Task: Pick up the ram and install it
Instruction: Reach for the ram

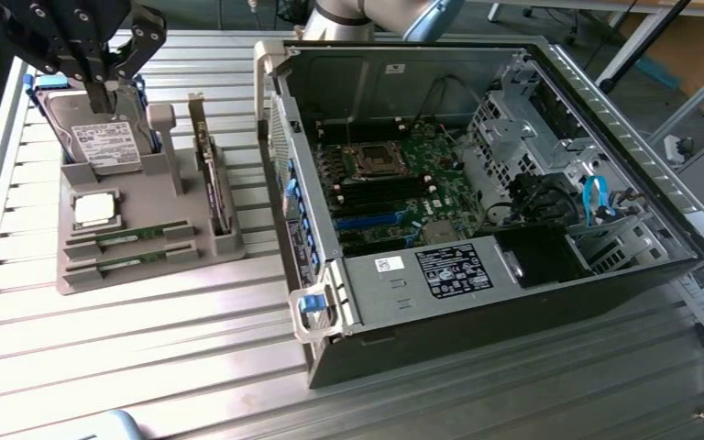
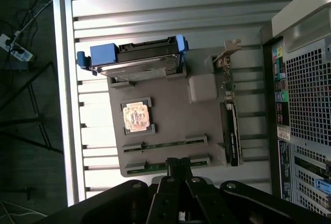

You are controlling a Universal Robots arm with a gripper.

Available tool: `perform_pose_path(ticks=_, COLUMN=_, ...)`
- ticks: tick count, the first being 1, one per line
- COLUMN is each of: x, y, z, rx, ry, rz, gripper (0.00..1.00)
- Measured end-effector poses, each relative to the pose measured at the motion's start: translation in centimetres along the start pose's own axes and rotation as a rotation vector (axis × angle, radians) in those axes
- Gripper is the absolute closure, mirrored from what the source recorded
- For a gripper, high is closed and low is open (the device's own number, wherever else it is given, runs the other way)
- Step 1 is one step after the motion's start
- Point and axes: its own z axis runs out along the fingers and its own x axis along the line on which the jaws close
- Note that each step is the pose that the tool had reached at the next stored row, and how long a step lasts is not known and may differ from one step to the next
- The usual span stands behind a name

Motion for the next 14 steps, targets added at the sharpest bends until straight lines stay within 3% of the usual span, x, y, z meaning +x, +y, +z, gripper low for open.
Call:
perform_pose_path(ticks=4, x=0.01, y=-0.01, z=-0.01, rx=0.0000, ry=-0.0020, rz=0.000, gripper=0.89)
perform_pose_path(ticks=11, x=0.09, y=-0.01, z=0.00, rx=-0.0011, ry=-0.0183, rz=-0.006, gripper=0.89)
perform_pose_path(ticks=14, x=0.09, y=-0.01, z=0.01, rx=-0.0012, ry=-0.0188, rz=-0.007, gripper=0.89)
